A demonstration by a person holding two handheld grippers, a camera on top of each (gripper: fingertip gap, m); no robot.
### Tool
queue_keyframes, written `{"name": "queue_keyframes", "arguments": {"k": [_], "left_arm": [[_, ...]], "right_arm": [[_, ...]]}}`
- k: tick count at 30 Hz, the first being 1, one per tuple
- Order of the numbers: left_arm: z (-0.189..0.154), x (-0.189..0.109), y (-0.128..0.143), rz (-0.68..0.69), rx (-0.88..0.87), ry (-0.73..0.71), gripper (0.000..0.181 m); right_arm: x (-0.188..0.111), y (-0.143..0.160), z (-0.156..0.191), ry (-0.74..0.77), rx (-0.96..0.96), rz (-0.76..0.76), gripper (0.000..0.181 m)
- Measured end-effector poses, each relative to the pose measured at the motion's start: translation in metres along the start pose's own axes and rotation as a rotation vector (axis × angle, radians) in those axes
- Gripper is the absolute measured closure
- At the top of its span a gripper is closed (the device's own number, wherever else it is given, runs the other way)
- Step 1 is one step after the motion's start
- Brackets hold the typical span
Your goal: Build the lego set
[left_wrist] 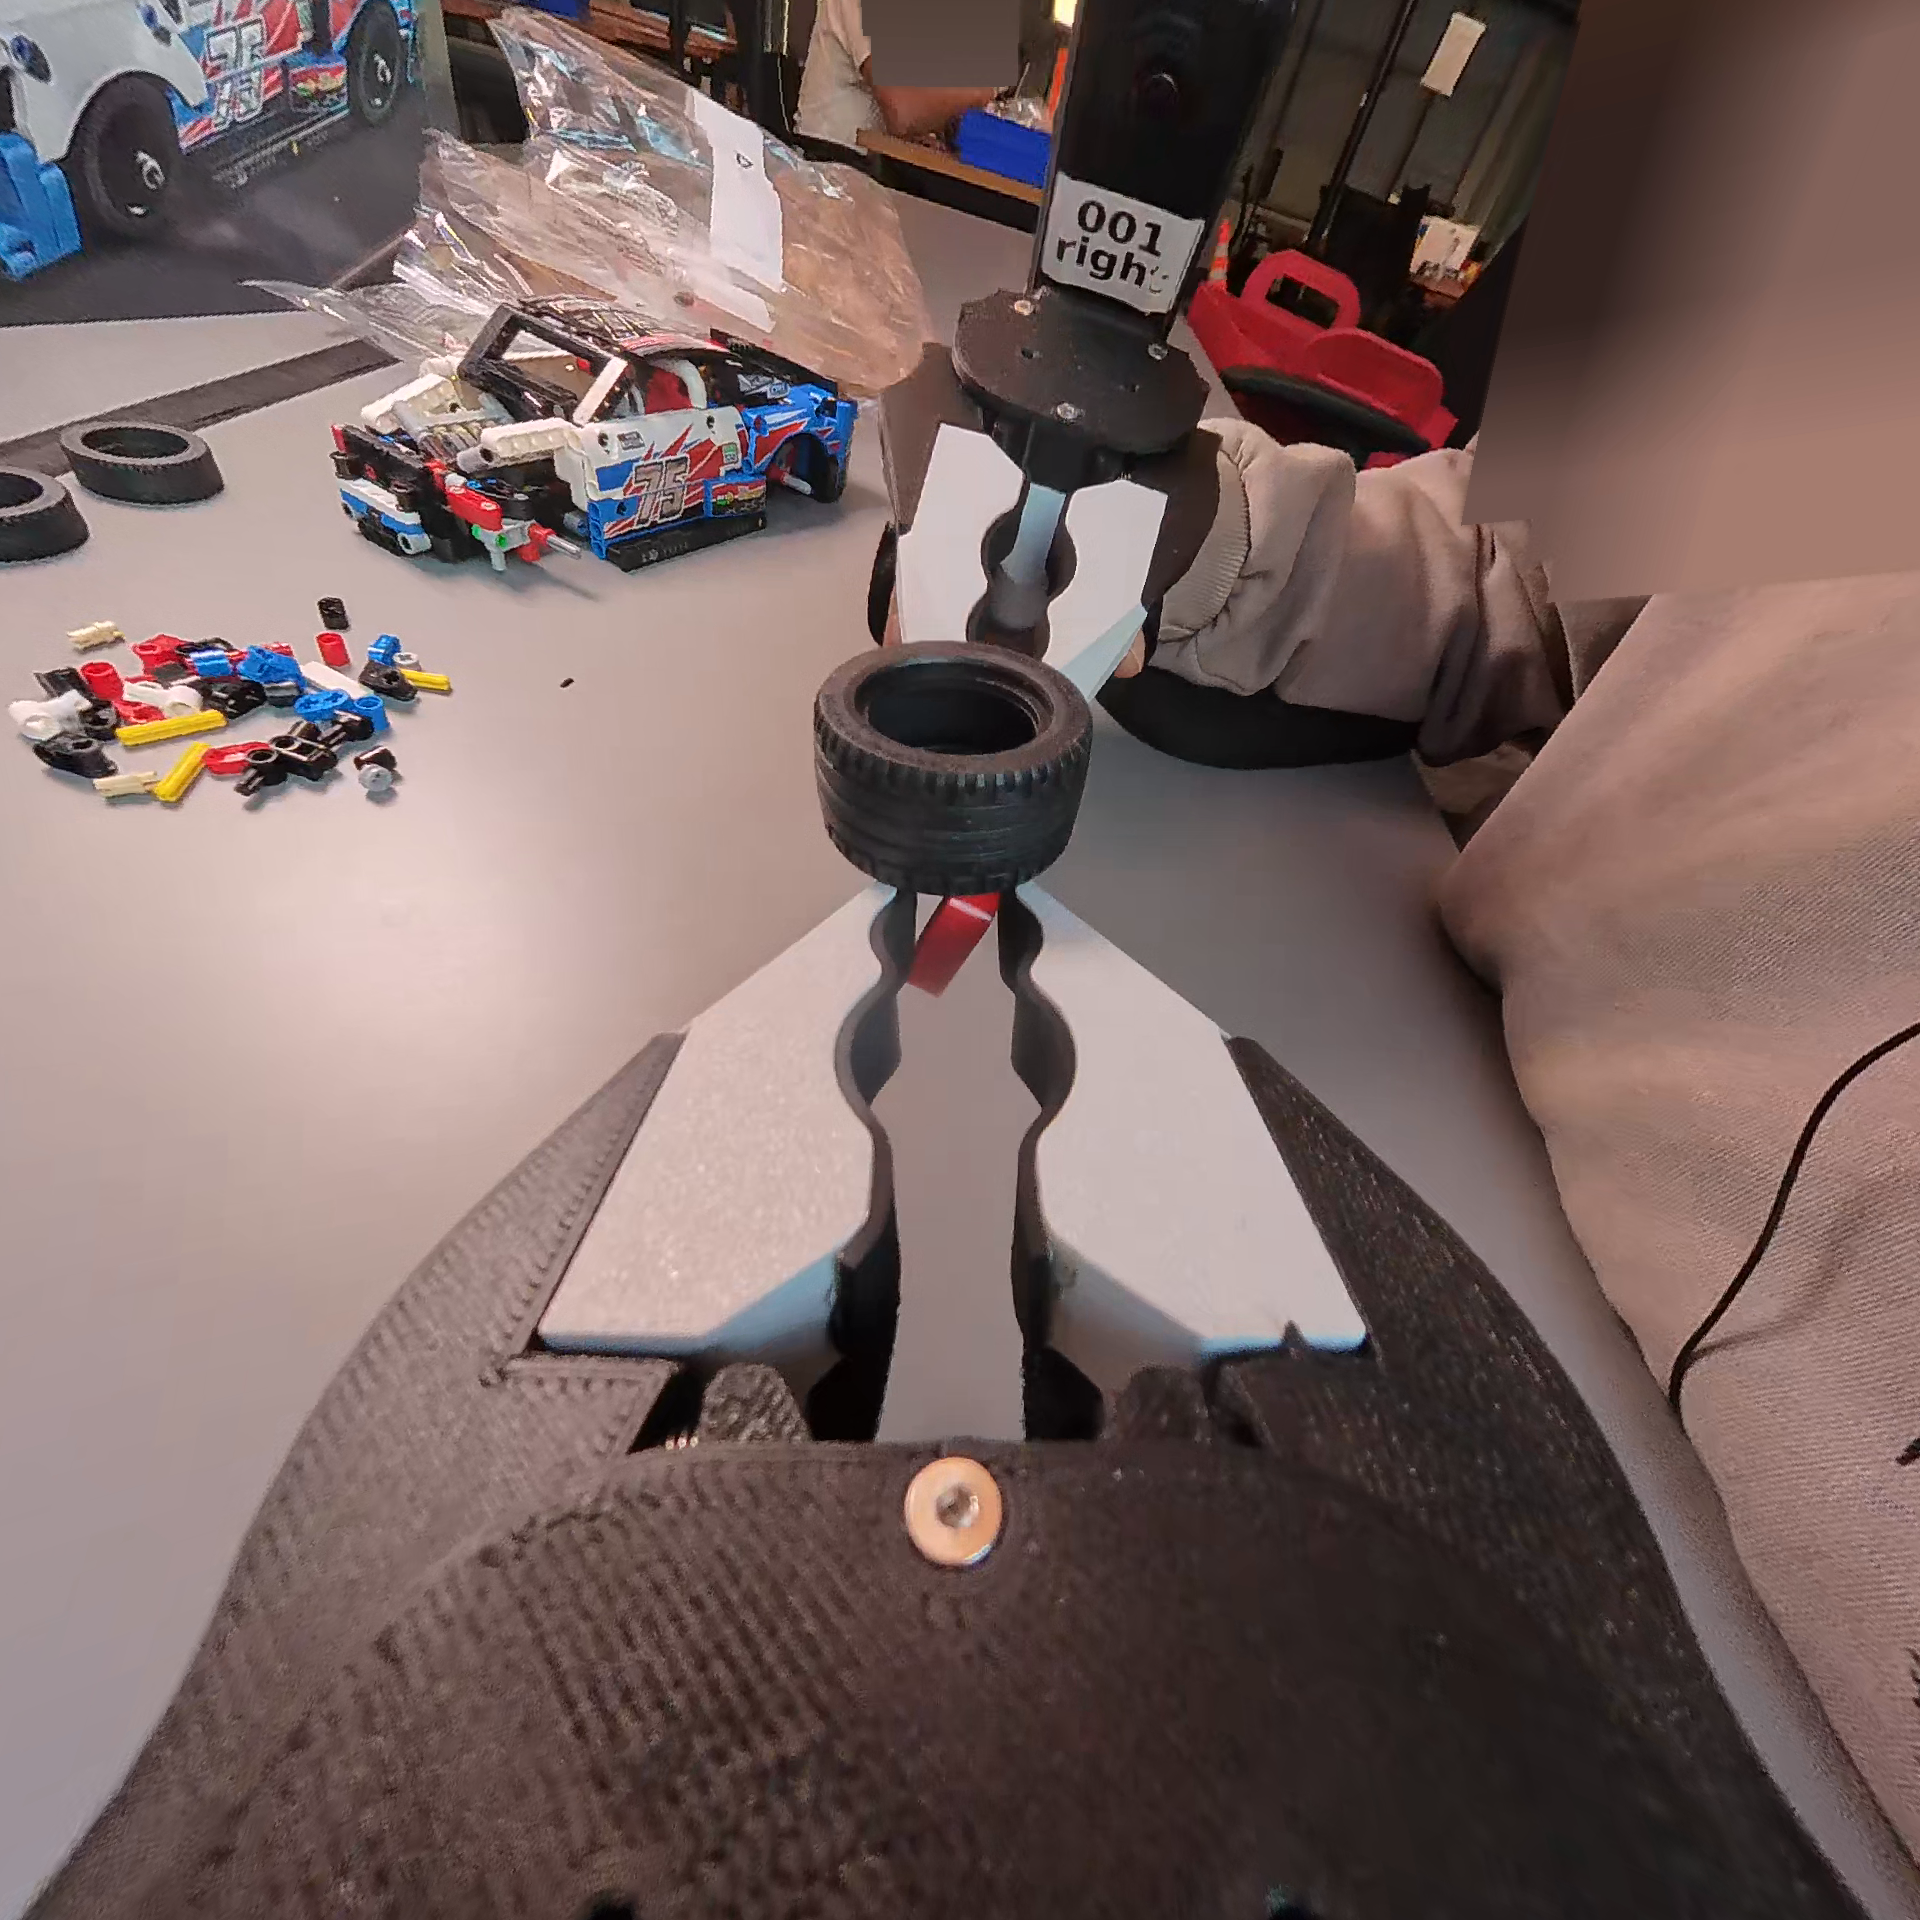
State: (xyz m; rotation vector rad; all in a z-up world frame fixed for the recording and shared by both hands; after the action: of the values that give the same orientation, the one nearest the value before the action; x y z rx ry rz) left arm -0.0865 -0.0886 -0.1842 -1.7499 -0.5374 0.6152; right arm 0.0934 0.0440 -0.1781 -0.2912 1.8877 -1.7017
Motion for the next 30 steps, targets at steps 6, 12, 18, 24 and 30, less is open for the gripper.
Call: {"name": "queue_keyframes", "arguments": {"k": [6, 12, 18, 24, 30], "left_arm": [[0.005, -0.007, -0.006, -0.087, -0.075, 0.014, 0.168], [0.005, -0.006, -0.005, -0.071, -0.057, -0.008, 0.167], [0.002, 0.000, -0.001, -0.010, -0.011, -0.018, 0.167], [-0.002, 0.006, 0.003, 0.033, 0.018, -0.009, 0.167], [-0.004, 0.009, 0.004, 0.054, 0.032, 0.000, 0.167]], "right_arm": [[-0.003, -0.003, -0.002, 0.026, -0.012, -0.033, 0.172], [-0.009, -0.006, -0.006, 0.054, 0.001, -0.053, 0.148], [-0.007, -0.017, -0.009, 0.145, 0.027, -0.038, 0.108], [0.010, -0.024, 0.004, 0.104, 0.037, -0.002, 0.101], [0.017, -0.037, 0.010, 0.086, 0.064, -0.008, 0.106]]}}
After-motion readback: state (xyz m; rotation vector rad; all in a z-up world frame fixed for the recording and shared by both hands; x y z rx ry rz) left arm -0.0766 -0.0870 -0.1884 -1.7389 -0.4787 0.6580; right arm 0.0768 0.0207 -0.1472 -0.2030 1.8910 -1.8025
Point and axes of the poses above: each gripper's, where its closed fingertips meet, x out along the fingers, y out of its underside, z = x × y across the jaws, the point moved 10 cm from there along -x, back along the fingers, and after that the axes turned 6 degrees about -z, right-handed, at the moved point
